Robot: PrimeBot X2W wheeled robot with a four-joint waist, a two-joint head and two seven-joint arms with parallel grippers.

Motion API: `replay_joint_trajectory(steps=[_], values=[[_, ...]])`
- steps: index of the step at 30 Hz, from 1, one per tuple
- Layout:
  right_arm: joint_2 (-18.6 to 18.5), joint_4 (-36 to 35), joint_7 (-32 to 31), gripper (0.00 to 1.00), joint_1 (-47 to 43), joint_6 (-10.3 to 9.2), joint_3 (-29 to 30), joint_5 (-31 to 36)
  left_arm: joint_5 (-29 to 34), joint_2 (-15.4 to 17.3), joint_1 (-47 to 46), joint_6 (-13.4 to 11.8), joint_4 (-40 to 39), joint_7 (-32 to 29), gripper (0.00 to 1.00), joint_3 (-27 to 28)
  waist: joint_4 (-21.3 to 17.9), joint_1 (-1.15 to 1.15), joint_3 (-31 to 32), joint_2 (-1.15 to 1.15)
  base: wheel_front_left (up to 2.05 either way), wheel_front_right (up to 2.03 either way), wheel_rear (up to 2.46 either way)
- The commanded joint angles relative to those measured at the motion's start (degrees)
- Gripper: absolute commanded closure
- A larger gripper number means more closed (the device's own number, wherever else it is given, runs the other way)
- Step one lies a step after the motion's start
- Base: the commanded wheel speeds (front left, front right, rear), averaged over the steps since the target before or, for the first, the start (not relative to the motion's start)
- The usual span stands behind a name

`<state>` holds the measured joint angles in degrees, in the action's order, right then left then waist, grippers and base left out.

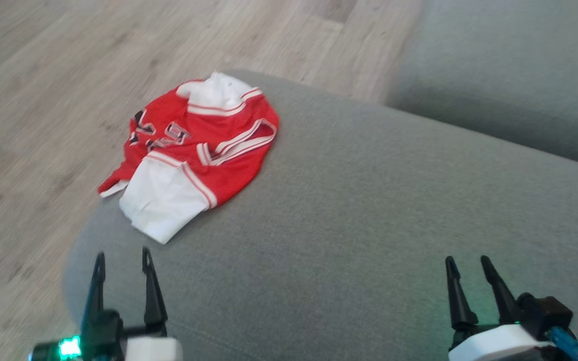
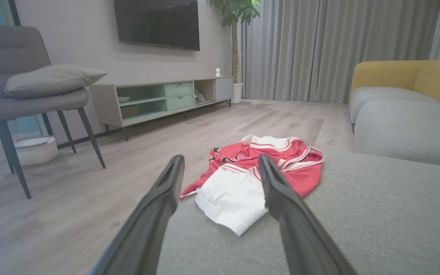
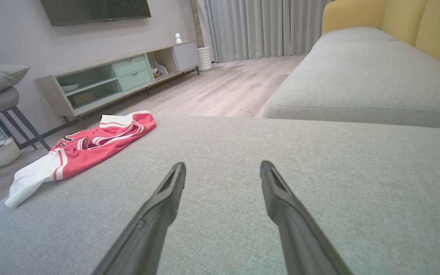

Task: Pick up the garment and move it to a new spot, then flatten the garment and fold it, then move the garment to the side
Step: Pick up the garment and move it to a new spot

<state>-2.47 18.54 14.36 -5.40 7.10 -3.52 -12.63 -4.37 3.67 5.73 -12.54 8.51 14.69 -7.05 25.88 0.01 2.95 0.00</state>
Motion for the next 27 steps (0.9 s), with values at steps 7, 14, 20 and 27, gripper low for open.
replay_joint_trajectory(steps=[7, 14, 20, 27], values=[[-4.0, -4.0, 0.6, 0.00, 2.9, 0.39, 0.2, 3.0, 1.4, 3.7, -14.8, 4.1, -3.1, 0.3, 0.00, 3.0, 0.9, -0.01, -10.0, 0.00, 0.00, 0.00, 0.00], [-14.2, -6.6, 0.6, 0.00, 7.8, 0.39, -1.0, 3.4, 1.9, 6.8, -37.5, 10.5, 13.3, -1.5, 0.00, 0.9, -2.3, -0.01, -21.6, 0.00, 0.00, 0.00, 0.00], [-18.8, -8.4, 0.6, 0.00, 10.0, 0.39, -0.5, 2.7, -2.6, 6.0, -48.1, 13.2, 31.4, -8.1, 0.00, 2.8, -4.6, -0.01, -25.9, 0.00, 0.00, 0.00, 0.00], [-21.2, -9.6, 0.6, 0.00, 10.8, 0.39, -1.2, 2.0, -6.8, 6.0, -53.6, 16.5, 49.7, -9.5, 0.00, 4.4, -7.4, -0.01, -28.4, 0.00, 0.00, 0.00, 0.00]])
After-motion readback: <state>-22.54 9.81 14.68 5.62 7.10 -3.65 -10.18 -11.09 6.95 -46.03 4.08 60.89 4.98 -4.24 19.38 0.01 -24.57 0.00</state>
